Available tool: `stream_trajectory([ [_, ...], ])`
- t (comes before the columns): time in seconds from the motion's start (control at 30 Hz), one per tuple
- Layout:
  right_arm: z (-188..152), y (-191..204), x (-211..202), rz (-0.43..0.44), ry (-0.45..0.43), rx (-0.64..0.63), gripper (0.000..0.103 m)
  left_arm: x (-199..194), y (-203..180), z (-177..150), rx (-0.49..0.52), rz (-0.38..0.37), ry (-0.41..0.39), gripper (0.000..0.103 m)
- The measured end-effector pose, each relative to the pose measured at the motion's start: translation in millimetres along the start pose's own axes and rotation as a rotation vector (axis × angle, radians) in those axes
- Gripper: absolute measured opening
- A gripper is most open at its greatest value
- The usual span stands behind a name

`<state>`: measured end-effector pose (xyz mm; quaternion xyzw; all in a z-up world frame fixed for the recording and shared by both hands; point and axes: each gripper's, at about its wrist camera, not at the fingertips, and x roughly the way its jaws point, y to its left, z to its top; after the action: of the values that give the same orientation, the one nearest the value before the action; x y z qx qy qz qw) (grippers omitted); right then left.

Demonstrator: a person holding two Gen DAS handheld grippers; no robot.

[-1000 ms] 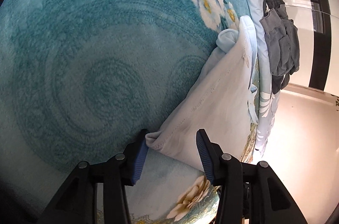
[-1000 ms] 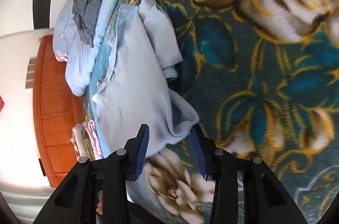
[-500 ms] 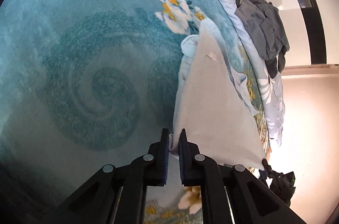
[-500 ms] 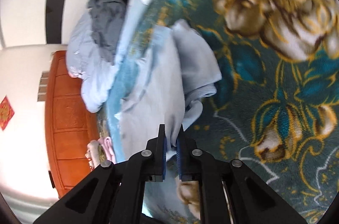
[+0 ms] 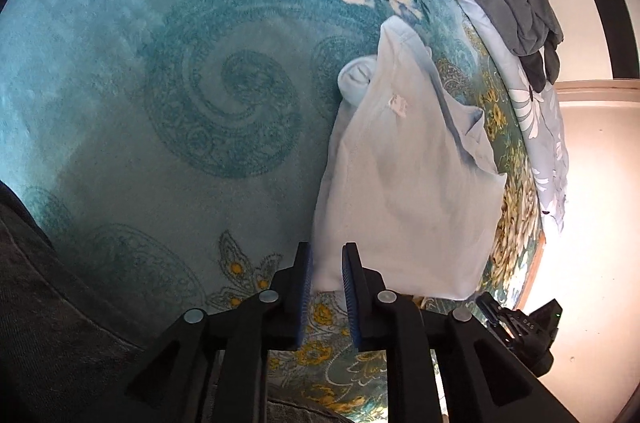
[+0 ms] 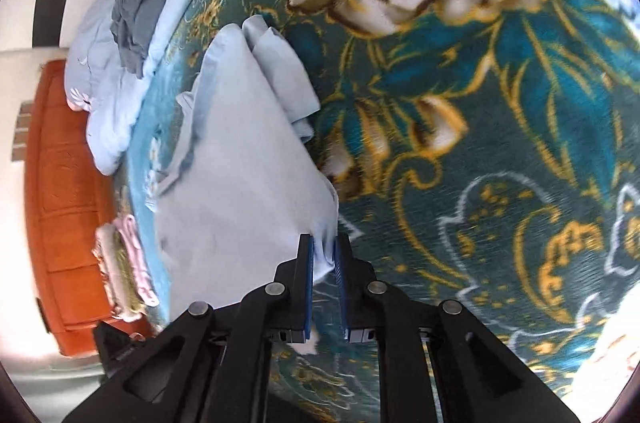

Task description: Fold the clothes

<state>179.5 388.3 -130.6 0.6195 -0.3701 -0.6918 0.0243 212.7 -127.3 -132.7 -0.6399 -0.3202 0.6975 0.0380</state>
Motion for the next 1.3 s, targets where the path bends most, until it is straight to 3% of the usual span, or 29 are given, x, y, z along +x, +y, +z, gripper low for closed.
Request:
stream_trajectory([
  [0.07, 6, 1, -14, -0.038, -0.055, -0.052, 0.012, -7, -16, 11, 0.045, 0.014, -0.067, 0.027],
  [0.17, 19, 30, -13, -0.049, -0.091, -0.172, 0.013, -11, -37, 23, 0.113, -0.037, -0.129, 0.033],
  [0.23, 25, 63, 6, -0.032, -0.073, -0.252, 0.016, -5, -46, 30, 0.161, -0.069, -0.147, 0.036],
  [0.4, 19, 152, 76, 0.023, 0.036, -0.473, 0.024, 30, -56, 42, 0.232, -0.062, -0.157, 0.038],
  [0.53, 2, 195, 125, -0.103, 0.148, -0.695, 0.027, 47, -30, 44, 0.123, -0.064, -0.097, 0.039],
  [0.6, 3, 206, 137, -0.186, 0.141, -0.79, 0.027, 41, -25, 46, 0.104, -0.082, -0.14, 0.039],
  [0.67, 19, 215, 141, -0.244, 0.079, -0.846, 0.027, 40, -25, 47, 0.101, -0.078, -0.163, 0.041],
  [0.77, 60, 223, 137, -0.307, -0.032, -0.8, 0.027, 49, -25, 48, 0.098, -0.064, -0.128, 0.041],
  [0.87, 92, 227, 125, -0.251, -0.057, -0.676, 0.027, 52, -24, 49, 0.092, -0.061, -0.115, 0.041],
  [1.0, 85, 220, 109, -0.191, -0.04, -0.661, 0.028, 54, -21, 52, 0.07, -0.086, -0.109, 0.041],
  [1.17, 66, 192, 119, -0.308, 0.007, -0.728, 0.032, 58, -20, 56, 0.049, -0.114, -0.095, 0.042],
  [1.3, 93, 175, 131, -0.326, -0.024, -0.596, 0.032, 58, -24, 55, 0.069, -0.108, -0.089, 0.043],
])
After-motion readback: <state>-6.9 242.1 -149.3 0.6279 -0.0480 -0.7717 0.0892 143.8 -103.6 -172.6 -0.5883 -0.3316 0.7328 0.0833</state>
